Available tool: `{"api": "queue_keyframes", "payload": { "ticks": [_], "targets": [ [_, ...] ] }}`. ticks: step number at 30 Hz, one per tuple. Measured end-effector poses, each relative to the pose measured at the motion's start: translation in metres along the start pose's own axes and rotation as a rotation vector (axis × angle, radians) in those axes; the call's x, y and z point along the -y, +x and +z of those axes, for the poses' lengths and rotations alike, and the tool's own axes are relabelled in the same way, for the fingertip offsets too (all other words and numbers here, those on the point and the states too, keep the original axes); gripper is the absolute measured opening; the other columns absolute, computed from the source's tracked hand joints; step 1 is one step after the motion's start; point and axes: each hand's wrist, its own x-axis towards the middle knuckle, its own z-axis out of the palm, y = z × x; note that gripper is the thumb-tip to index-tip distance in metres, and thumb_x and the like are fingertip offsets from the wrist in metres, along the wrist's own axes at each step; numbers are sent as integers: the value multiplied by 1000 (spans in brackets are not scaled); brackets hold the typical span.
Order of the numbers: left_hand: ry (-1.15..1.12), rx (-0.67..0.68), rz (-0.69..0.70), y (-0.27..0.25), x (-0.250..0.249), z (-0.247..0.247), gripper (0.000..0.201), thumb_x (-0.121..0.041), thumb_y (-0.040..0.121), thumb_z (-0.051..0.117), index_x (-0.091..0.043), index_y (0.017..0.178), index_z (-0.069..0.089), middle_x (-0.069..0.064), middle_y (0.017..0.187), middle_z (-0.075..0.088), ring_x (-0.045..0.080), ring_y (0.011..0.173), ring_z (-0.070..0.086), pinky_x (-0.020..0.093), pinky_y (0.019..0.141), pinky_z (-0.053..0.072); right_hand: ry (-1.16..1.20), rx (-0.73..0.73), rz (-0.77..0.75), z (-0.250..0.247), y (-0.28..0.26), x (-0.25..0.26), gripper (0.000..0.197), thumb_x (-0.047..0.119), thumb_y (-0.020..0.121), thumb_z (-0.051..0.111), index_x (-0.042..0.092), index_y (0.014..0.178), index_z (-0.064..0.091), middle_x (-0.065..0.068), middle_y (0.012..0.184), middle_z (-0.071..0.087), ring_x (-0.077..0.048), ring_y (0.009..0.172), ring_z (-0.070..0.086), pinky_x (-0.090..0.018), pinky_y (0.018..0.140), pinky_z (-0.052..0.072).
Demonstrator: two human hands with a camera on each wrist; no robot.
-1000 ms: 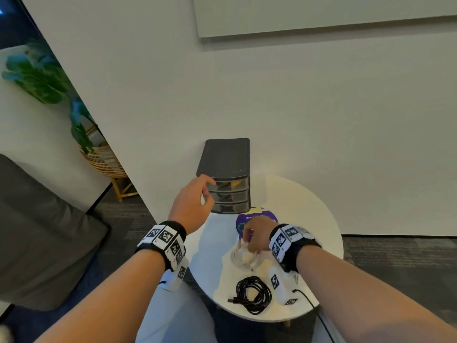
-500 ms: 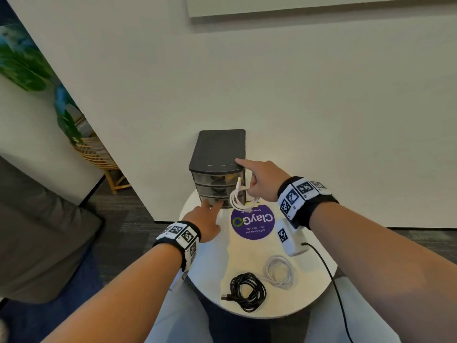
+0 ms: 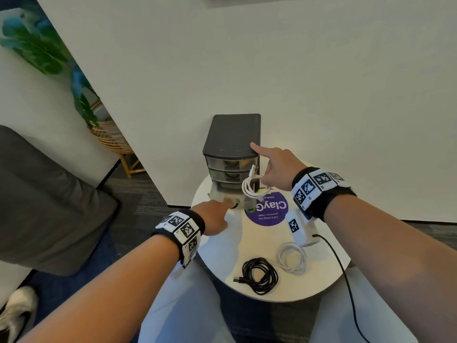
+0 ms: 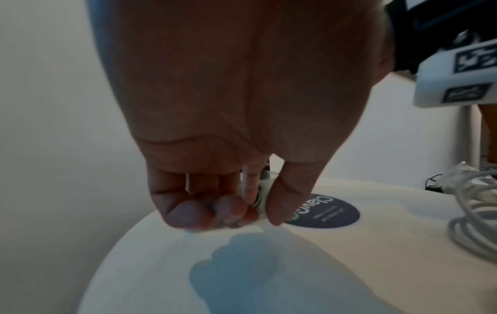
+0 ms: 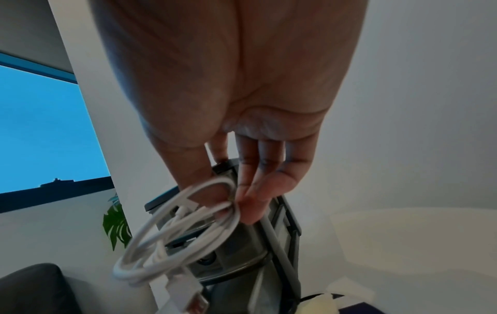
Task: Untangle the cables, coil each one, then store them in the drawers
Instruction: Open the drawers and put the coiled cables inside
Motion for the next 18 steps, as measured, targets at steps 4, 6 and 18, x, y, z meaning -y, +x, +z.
{"api": "queue_keyframes", "payload": {
  "ticks": [4,6,18],
  "targets": [
    [27,86,18,-16,1,-2,59,-22,102,49,-26,157,30,11,146,50,29,124,55,40,104,48,-21,-4,8,1,1,2,91,4,84,70,35,158,26,-8,96,71,-23,84,70,-41,85,59],
    [51,126,22,-22,1,-1,57,-23,103,48,-27,157,32,9,151,48,28,129,52,41,108,46,-20,-47,9,3,-1,2,86,6,84,72,33,155,33,-5,102,69,-23,84,69,-39,85,58],
    [-106,-23,191,-50,0,-33,30,-19,103,49,-19,128,67,-7,89,64,13,81,63,27,78,52,65,-99,103,72,-1,15,22,-3,82,60,17,74,56,-4,86,62,-25,77,59,-25,60,44]
  ]
}}
